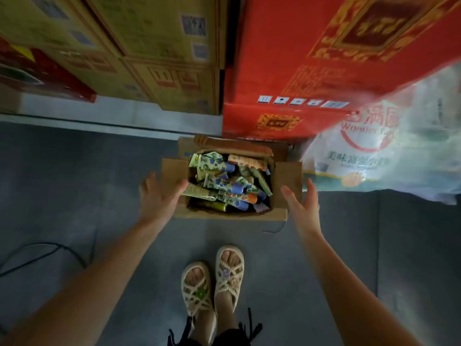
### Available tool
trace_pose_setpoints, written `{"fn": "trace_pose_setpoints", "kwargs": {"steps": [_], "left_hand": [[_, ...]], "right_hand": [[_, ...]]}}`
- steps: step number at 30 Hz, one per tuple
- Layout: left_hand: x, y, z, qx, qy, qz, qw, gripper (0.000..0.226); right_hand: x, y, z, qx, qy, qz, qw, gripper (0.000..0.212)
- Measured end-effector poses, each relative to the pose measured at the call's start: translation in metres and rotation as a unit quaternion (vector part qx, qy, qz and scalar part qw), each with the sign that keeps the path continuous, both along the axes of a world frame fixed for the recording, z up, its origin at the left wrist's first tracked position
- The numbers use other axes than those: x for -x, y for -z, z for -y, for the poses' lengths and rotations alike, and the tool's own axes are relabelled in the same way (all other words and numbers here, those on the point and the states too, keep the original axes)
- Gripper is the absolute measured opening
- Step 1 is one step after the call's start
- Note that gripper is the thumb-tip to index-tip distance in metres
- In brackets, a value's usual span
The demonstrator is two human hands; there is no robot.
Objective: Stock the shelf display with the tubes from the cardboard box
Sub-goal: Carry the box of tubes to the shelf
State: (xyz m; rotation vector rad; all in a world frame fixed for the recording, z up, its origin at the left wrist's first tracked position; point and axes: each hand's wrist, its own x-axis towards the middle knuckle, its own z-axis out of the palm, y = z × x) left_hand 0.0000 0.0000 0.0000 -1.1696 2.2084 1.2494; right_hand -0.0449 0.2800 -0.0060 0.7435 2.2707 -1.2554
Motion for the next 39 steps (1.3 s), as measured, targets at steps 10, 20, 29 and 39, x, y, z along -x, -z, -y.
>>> {"fn": "trace_pose_setpoints", "kwargs": {"steps": [10,20,29,39], "left_hand": [[0.001,0.040,0.004,0.033,-0.068,-0.039,0.996,0.058],[0.001,0.039,-0.007,-0.013,-0.096,-0.050,0.994,0.022],[-0.012,-0.026,-0.011,0.003,-0.081,-0.057,0.995,0.032],[-0.031,-0.213,-0.013,0.015,-0.037,-0.114,0.993,0.029]], "right_hand": [[0.003,0.031,0.000,-0.021,0.082,-0.043,0.995,0.066],[0.002,0.033,0.008,-0.033,0.066,-0.082,0.994,0.035],[-0.021,-0.027,0.012,-0.036,0.073,-0.065,0.995,0.034],[-0.054,-0.208,0.008,-0.035,0.101,-0.106,0.989,0.033]]}}
